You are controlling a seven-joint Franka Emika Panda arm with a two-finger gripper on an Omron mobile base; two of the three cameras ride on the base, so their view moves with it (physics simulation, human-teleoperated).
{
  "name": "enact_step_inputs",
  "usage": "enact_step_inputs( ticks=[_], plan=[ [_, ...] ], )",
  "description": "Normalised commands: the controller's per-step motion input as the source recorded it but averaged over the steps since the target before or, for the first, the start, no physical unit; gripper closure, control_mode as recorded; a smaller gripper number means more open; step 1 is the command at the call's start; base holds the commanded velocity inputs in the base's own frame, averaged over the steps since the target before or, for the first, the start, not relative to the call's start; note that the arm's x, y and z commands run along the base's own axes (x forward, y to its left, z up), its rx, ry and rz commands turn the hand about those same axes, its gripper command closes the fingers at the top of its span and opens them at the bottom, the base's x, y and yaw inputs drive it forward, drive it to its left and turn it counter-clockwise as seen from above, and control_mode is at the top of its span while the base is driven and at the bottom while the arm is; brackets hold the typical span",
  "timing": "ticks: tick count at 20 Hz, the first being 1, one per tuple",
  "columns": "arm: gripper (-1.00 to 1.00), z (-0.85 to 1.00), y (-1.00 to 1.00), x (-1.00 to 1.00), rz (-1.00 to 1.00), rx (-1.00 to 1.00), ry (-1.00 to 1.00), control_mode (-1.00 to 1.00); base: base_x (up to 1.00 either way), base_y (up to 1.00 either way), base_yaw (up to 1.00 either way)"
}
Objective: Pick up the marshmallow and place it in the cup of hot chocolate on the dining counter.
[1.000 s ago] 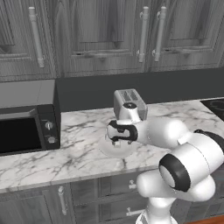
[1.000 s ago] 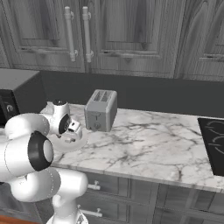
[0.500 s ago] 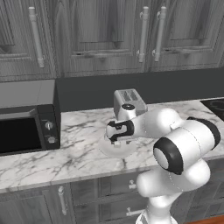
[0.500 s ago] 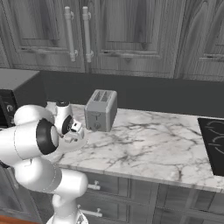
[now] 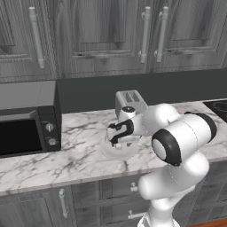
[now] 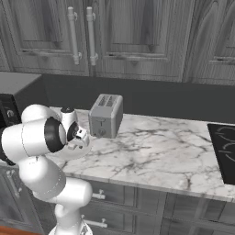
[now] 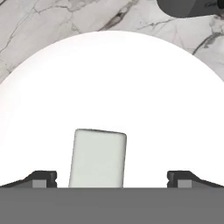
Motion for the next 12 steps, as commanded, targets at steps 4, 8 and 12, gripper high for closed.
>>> enact_step_inputs(
  ticks=[4,8,12],
  plan=[
    [-1.00,-0.14,0.10,0.00,0.00,0.00,0.00,-1.00,0.00,0.00,0.00],
    [-1.00,-0.09,0.14,0.04,0.00,0.00,0.00,-1.00,0.00,0.00,0.00],
    [-1.00,-0.09,0.11,0.04,0.00,0.00,0.00,-1.00,0.00,0.00,0.00]
  ],
)
